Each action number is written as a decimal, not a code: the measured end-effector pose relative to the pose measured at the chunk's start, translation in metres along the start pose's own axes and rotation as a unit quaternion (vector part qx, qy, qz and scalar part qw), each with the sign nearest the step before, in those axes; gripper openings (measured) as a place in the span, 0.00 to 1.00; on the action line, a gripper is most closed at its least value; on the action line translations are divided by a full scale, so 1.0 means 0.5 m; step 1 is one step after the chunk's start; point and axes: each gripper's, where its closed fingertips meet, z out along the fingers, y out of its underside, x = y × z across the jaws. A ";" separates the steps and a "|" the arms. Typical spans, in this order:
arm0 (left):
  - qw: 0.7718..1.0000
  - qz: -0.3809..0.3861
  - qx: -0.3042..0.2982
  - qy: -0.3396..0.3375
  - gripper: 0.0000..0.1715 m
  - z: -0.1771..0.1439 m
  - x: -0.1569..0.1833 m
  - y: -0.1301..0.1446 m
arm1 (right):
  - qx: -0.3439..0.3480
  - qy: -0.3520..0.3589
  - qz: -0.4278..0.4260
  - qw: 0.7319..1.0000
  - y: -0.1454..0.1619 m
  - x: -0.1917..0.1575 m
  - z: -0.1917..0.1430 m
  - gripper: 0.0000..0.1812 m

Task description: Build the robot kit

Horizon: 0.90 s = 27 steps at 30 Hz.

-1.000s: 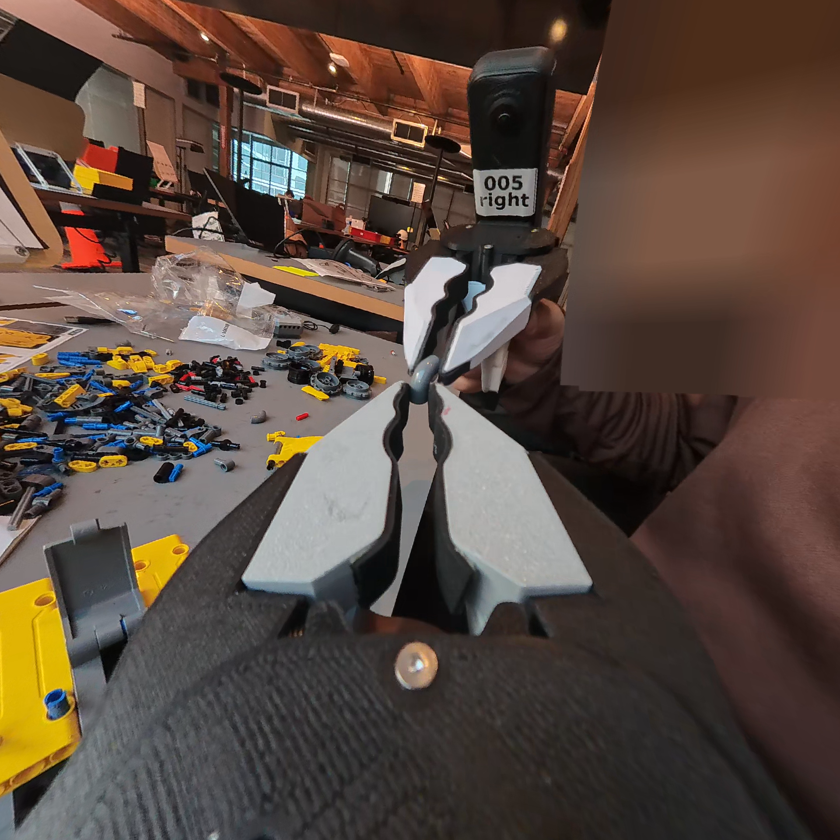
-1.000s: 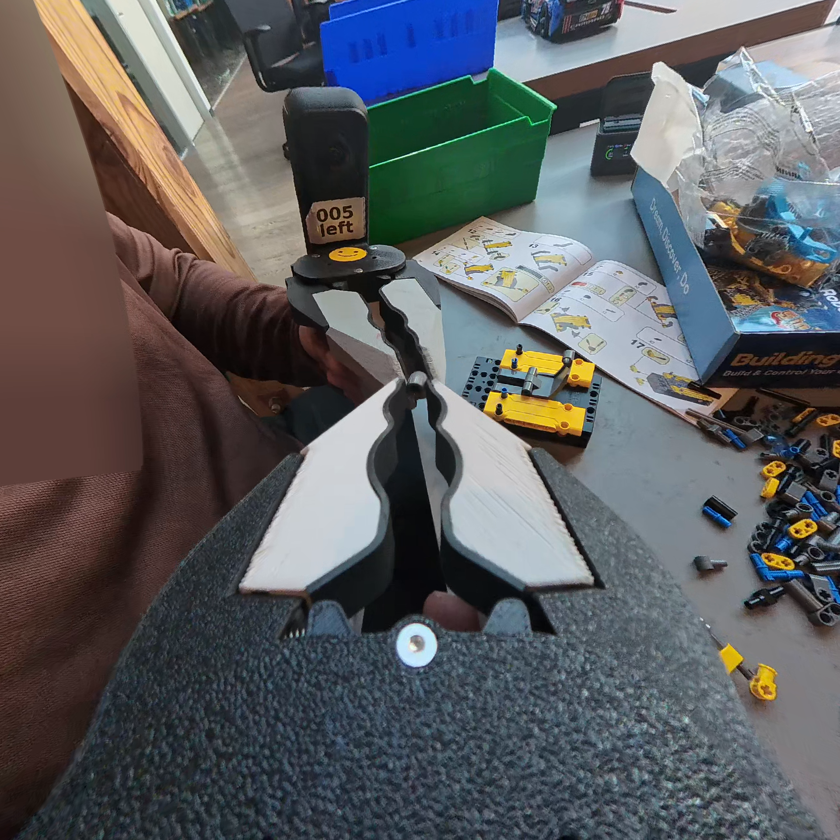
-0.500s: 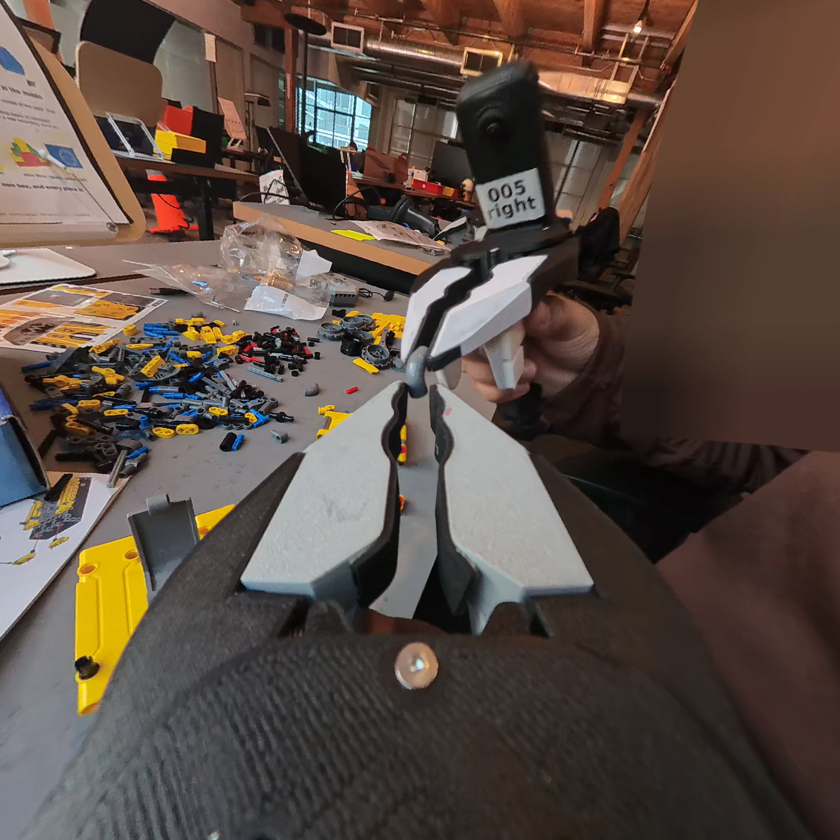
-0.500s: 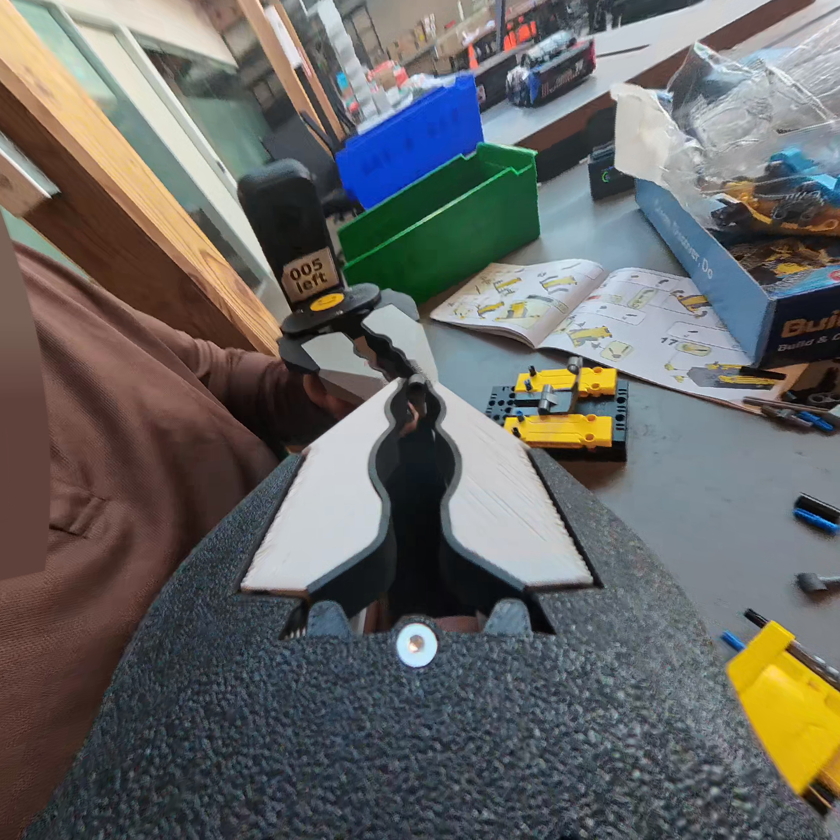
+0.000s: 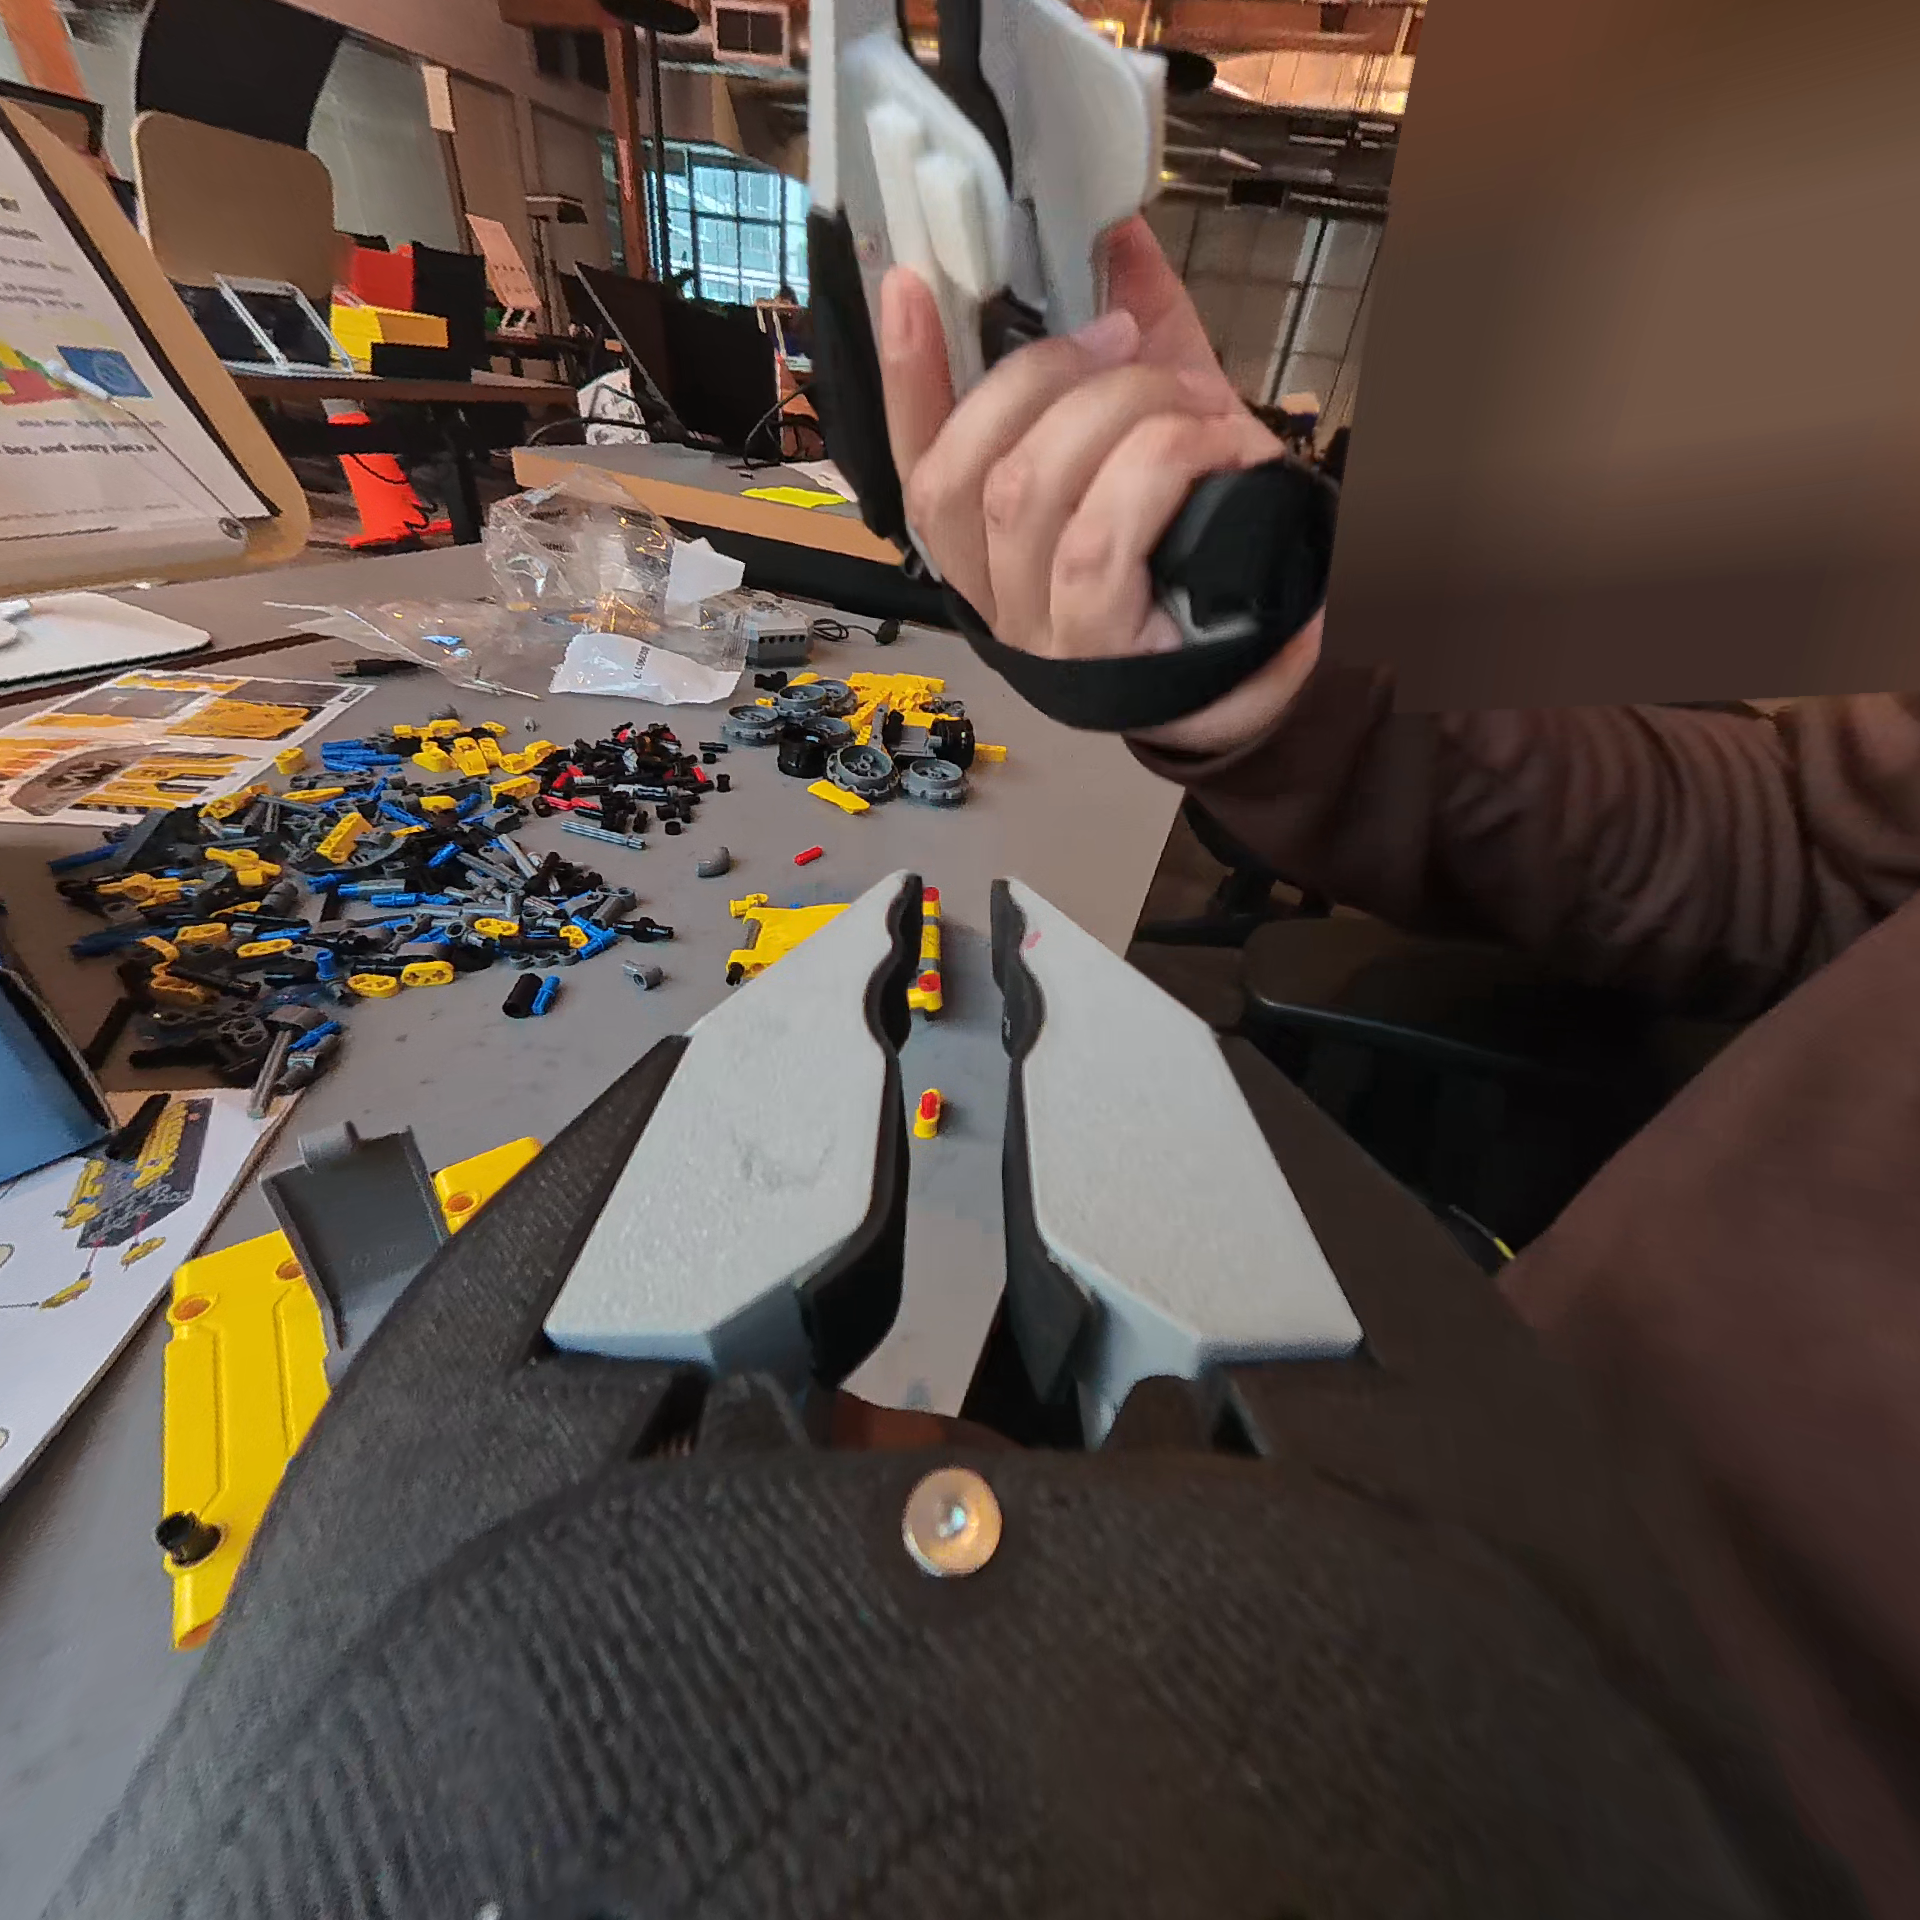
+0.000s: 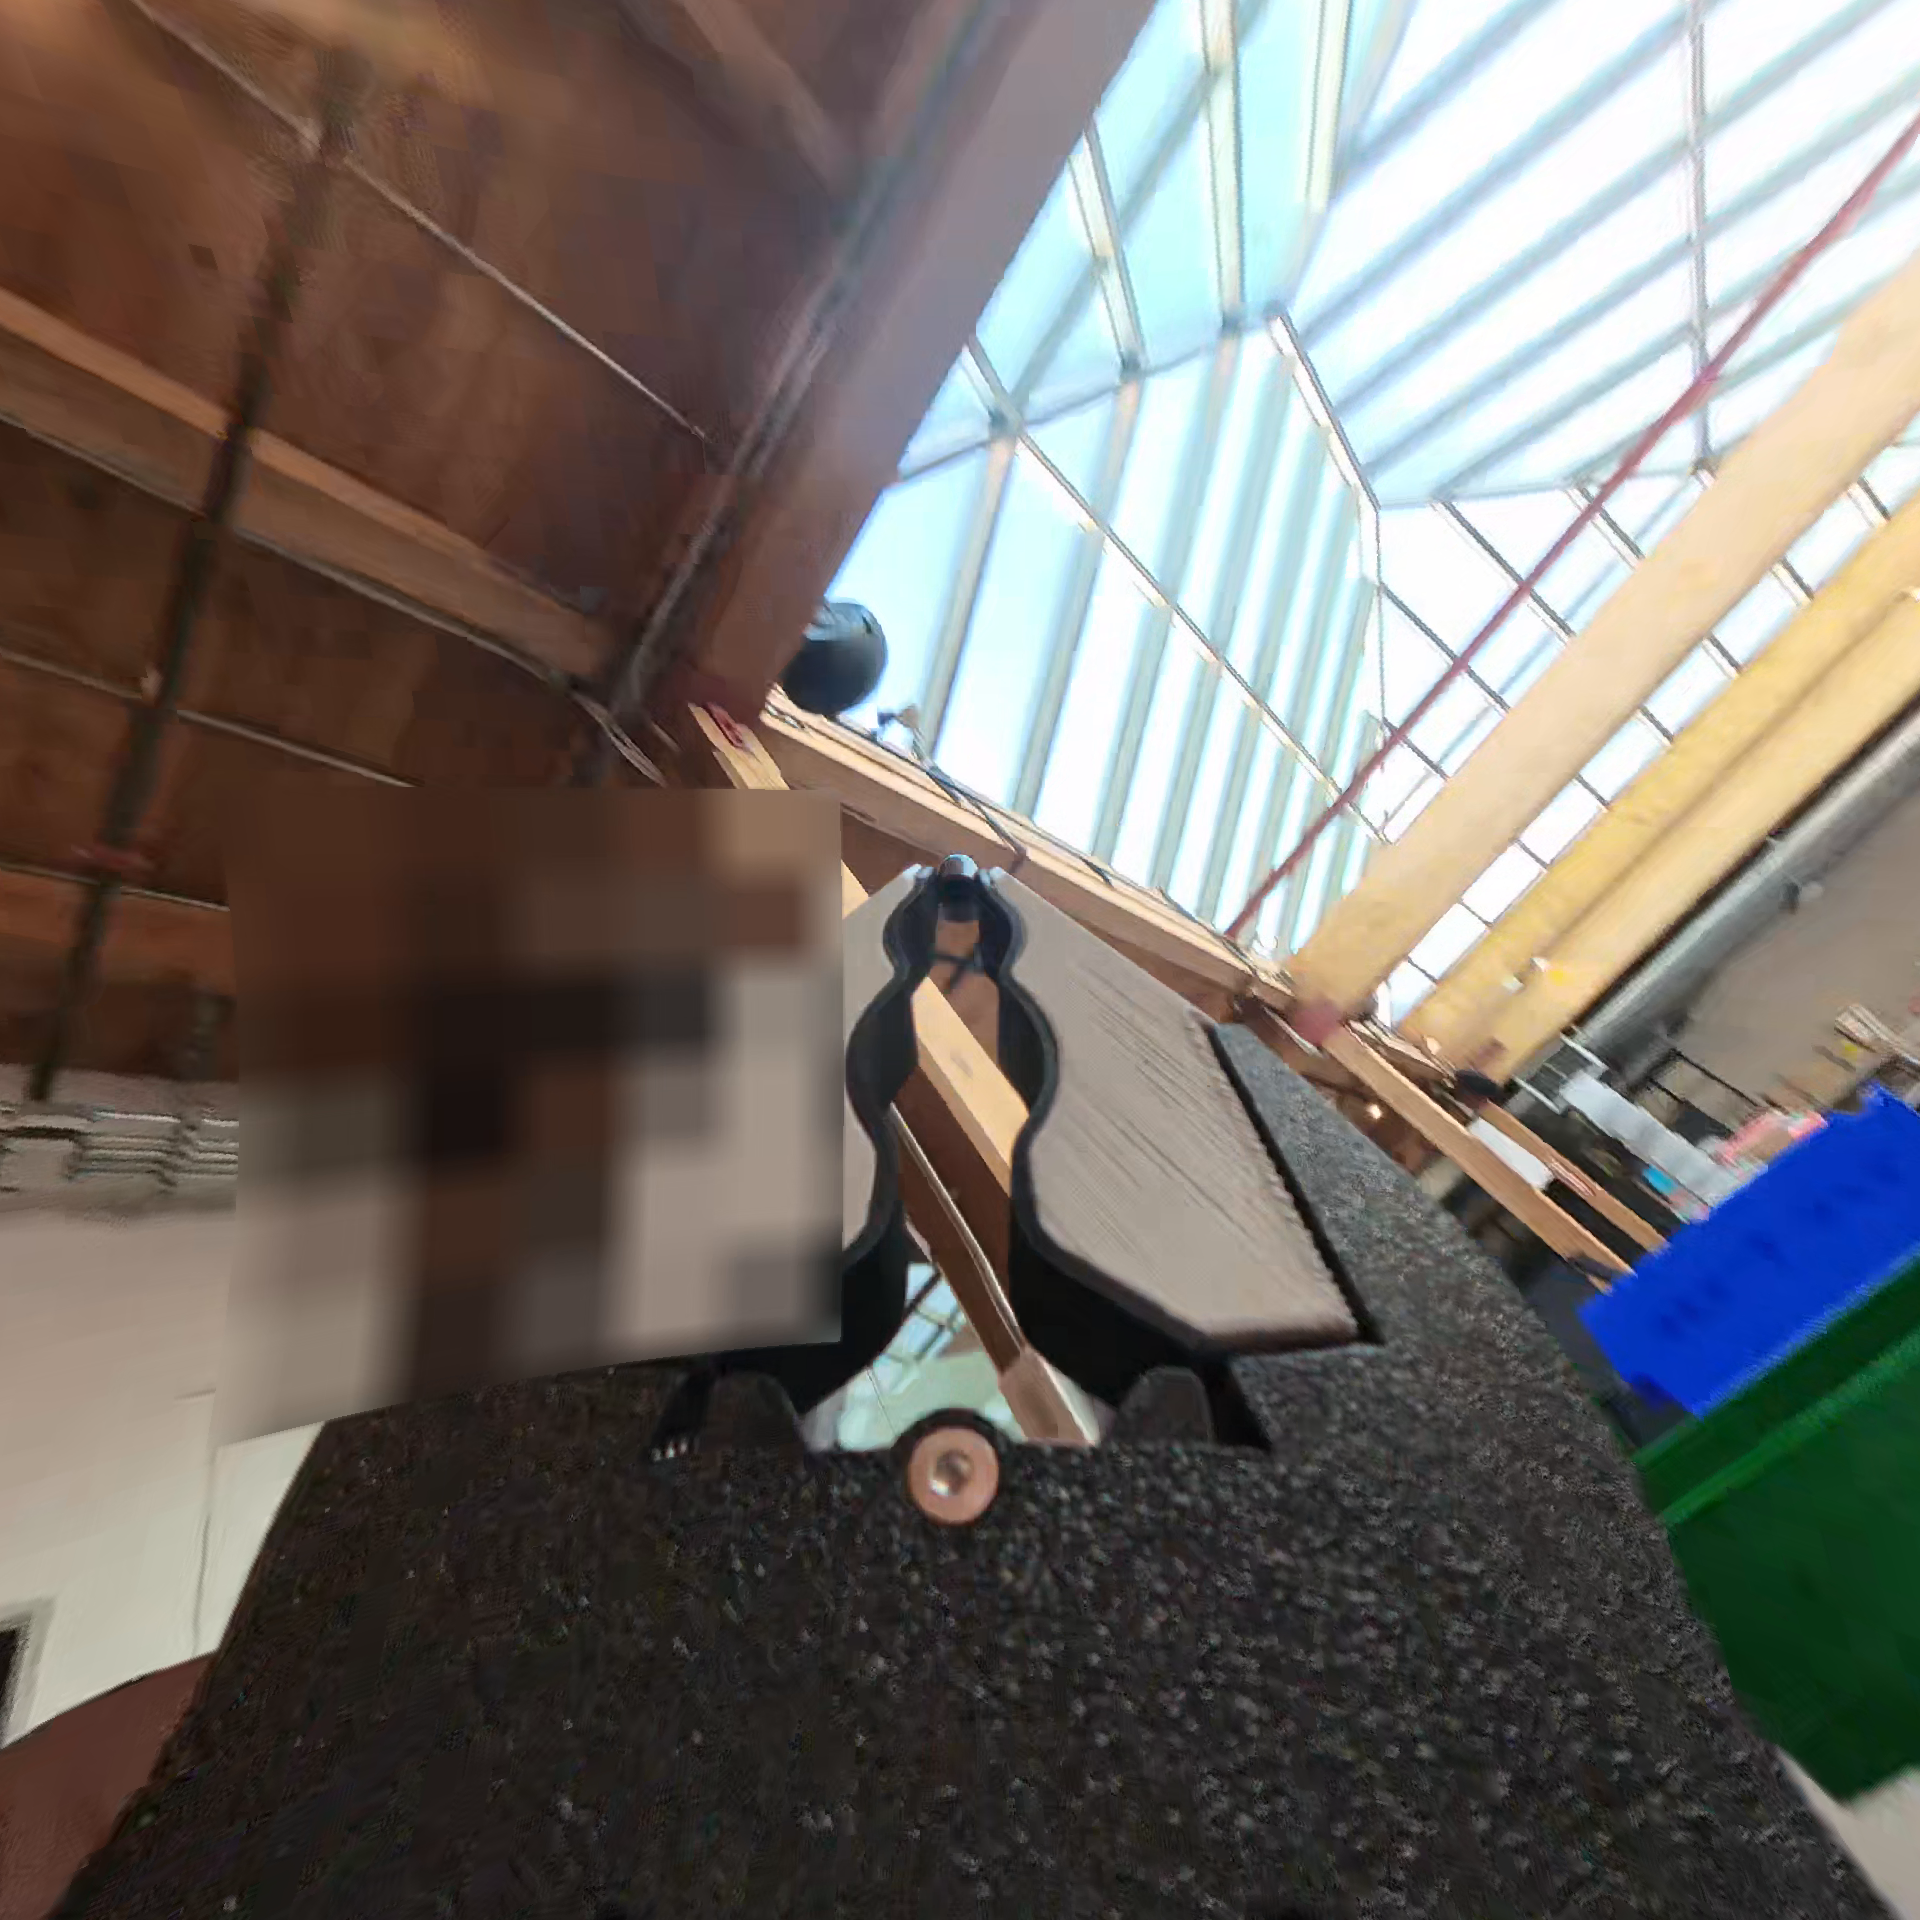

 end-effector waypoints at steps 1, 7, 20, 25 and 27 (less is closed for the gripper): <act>1.000 0.012 -0.004 -0.002 0.06 0.001 0.002 0.003 | 0.024 -0.018 0.002 1.000 -0.017 -0.009 -0.001 0.04; 1.000 0.018 -0.018 -0.002 0.06 0.006 0.008 0.025 | 0.055 -0.068 0.008 0.996 -0.029 -0.040 -0.002 0.04; 0.999 0.009 -0.032 -0.002 0.06 0.015 0.004 0.048 | 0.080 -0.114 0.029 0.990 -0.039 -0.080 0.007 0.04; 0.999 0.006 -0.037 -0.002 0.06 0.016 0.003 0.055 | 0.083 -0.110 0.020 0.990 -0.040 -0.081 0.003 0.04; 0.999 0.004 -0.037 -0.002 0.06 0.015 0.002 0.055 | 0.075 -0.106 0.010 0.992 -0.037 -0.080 -0.001 0.04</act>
